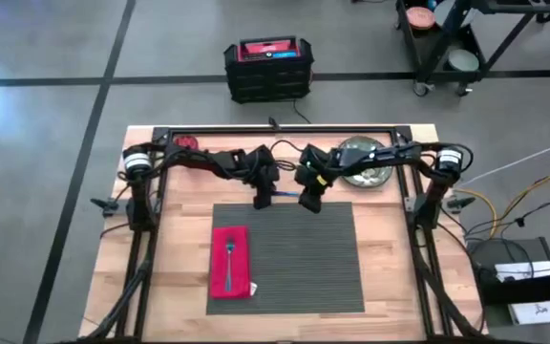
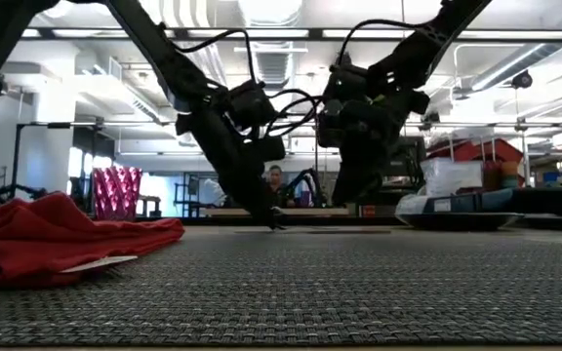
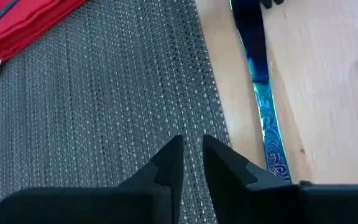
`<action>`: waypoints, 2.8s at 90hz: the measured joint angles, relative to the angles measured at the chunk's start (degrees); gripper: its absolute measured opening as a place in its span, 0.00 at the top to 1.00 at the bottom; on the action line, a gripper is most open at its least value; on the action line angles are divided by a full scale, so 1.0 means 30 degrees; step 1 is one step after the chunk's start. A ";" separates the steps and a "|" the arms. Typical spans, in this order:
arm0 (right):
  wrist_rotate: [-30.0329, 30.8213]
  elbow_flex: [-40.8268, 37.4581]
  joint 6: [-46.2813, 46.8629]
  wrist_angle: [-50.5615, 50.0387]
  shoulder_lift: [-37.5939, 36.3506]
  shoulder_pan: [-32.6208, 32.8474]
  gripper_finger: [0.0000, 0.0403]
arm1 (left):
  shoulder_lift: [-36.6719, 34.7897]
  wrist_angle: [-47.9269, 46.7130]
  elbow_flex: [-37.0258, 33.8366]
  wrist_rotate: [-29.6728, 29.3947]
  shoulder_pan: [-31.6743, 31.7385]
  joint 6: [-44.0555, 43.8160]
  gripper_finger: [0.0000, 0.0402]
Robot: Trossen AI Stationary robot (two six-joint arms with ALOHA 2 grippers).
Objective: Set table place
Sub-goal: Put the blue knife on the right side of the table mat
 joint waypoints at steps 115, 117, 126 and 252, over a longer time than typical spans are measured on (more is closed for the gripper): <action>1.0812 -0.0845 -0.5241 0.5163 0.1545 0.3040 0.68 | 0.0124 0.1086 -0.1013 0.1154 0.0051 0.0183 1.00; 1.0805 -0.0845 -0.5253 0.5336 0.1709 0.3066 0.67 | 0.0124 0.1095 -0.1013 0.1160 0.0051 0.0183 1.00; 1.0852 -0.0790 -0.5310 0.6127 0.2253 0.3226 0.61 | 0.0131 0.1129 -0.1020 0.1174 0.0051 0.0183 1.00; 1.5697 0.0577 -0.7681 0.5028 0.3107 0.4358 0.69 | -0.1125 0.0899 -0.0560 0.2465 -0.0022 -0.0937 1.00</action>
